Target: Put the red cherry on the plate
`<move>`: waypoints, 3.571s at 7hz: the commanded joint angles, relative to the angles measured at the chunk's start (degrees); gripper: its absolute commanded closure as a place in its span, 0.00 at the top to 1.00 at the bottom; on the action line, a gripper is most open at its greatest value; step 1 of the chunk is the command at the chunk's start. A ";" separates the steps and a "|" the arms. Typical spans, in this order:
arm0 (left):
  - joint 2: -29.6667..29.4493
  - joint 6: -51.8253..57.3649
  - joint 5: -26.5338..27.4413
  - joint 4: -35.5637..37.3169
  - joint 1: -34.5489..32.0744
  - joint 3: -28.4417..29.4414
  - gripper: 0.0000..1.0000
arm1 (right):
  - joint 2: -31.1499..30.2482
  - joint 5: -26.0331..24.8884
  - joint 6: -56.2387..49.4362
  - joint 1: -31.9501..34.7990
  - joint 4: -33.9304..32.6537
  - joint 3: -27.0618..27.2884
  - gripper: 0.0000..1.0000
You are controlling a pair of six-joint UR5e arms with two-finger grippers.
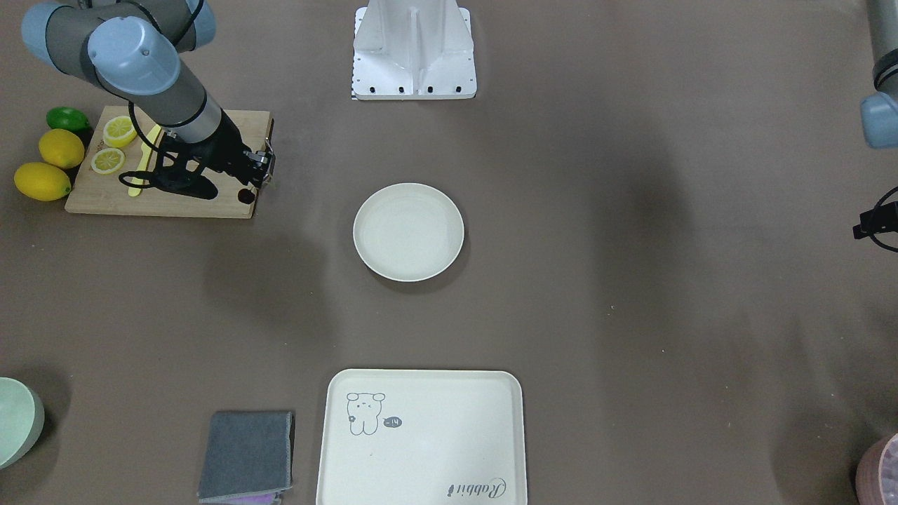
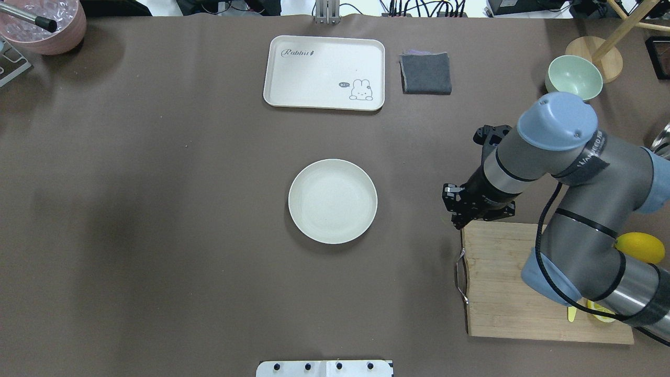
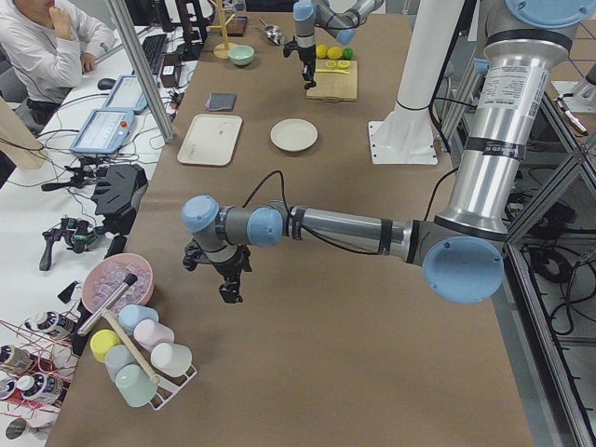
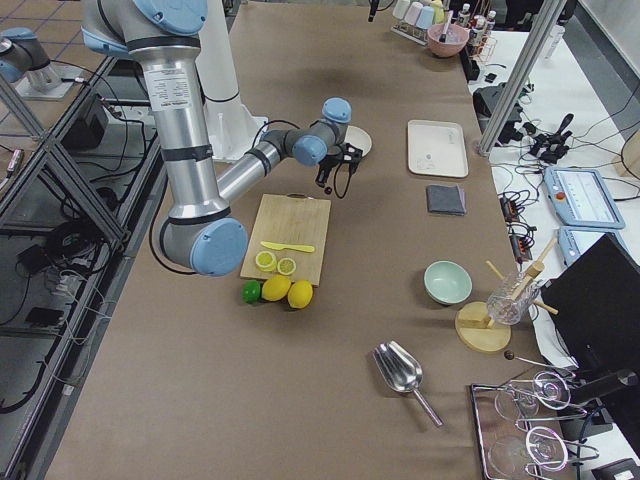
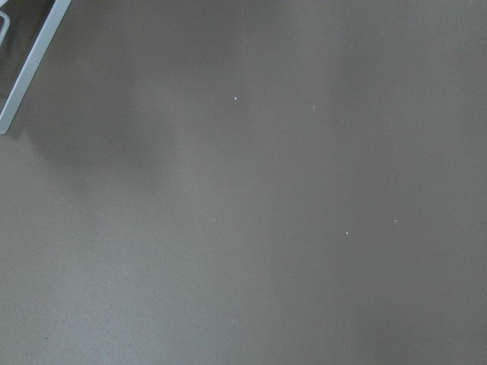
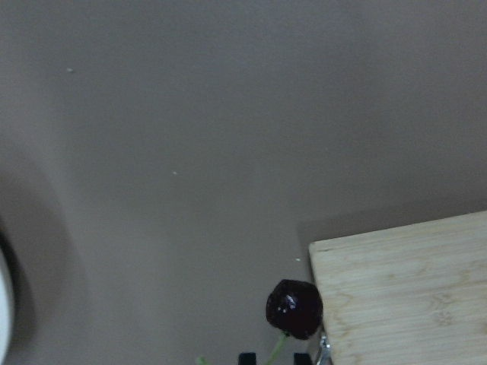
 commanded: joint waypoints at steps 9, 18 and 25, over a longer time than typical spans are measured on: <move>0.19 0.09 0.00 -0.09 0.00 -0.07 0.98 | 24.48 -8.61 18.43 -9.69 5.73 -23.15 1.00; 0.02 -0.08 0.00 0.00 0.00 -0.42 0.98 | -5.97 3.16 -38.17 18.06 -10.27 -3.99 1.00; 0.63 4.84 0.09 -1.32 -2.28 1.86 0.98 | -17.71 6.49 -85.25 43.64 -9.92 -18.64 1.00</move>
